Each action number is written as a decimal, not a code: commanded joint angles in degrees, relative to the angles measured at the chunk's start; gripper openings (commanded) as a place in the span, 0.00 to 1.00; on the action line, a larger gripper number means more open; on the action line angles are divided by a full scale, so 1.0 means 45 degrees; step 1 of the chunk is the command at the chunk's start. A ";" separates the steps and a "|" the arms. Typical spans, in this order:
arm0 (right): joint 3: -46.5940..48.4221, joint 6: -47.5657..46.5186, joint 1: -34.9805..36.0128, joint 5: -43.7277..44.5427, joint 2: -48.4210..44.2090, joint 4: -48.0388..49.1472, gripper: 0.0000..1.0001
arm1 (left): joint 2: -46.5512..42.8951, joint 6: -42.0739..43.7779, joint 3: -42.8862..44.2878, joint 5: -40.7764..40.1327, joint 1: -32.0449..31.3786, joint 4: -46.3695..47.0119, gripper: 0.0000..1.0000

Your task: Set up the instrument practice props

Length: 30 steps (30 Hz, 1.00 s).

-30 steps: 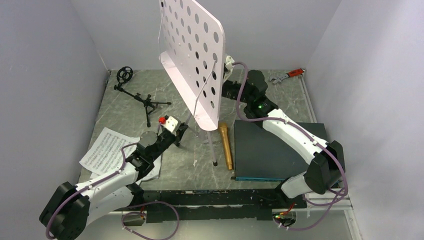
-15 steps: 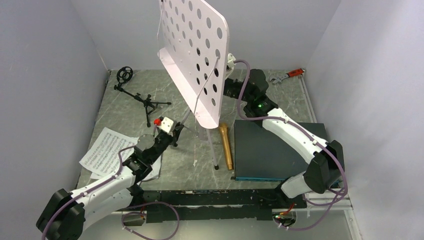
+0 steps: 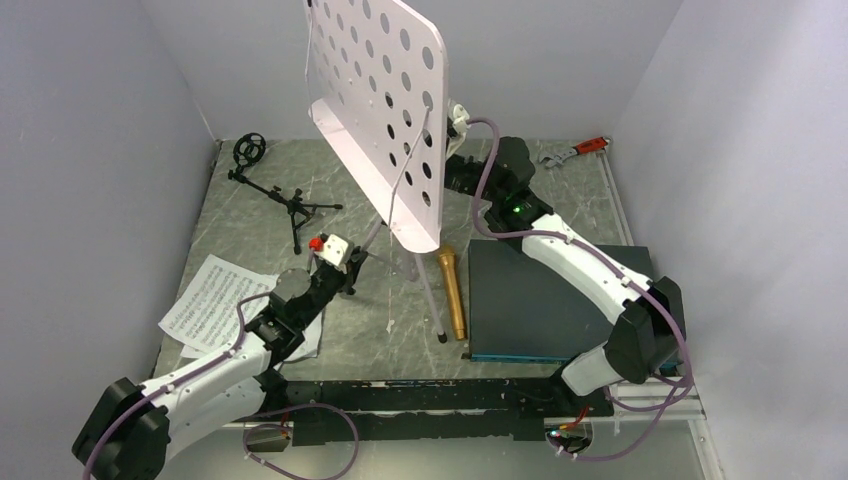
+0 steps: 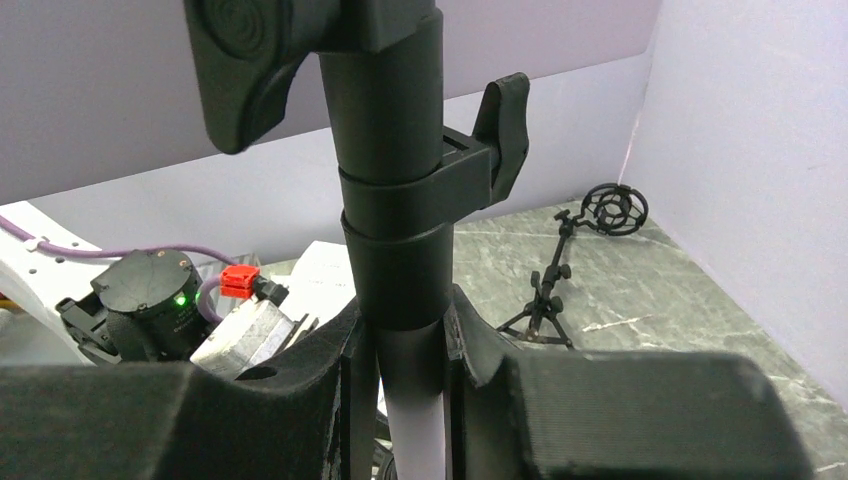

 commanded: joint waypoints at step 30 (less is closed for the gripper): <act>-0.0520 0.1950 0.0138 -0.0146 -0.1681 0.6687 0.00 | 0.0665 0.1194 0.3364 0.3502 0.0278 -0.2821 0.47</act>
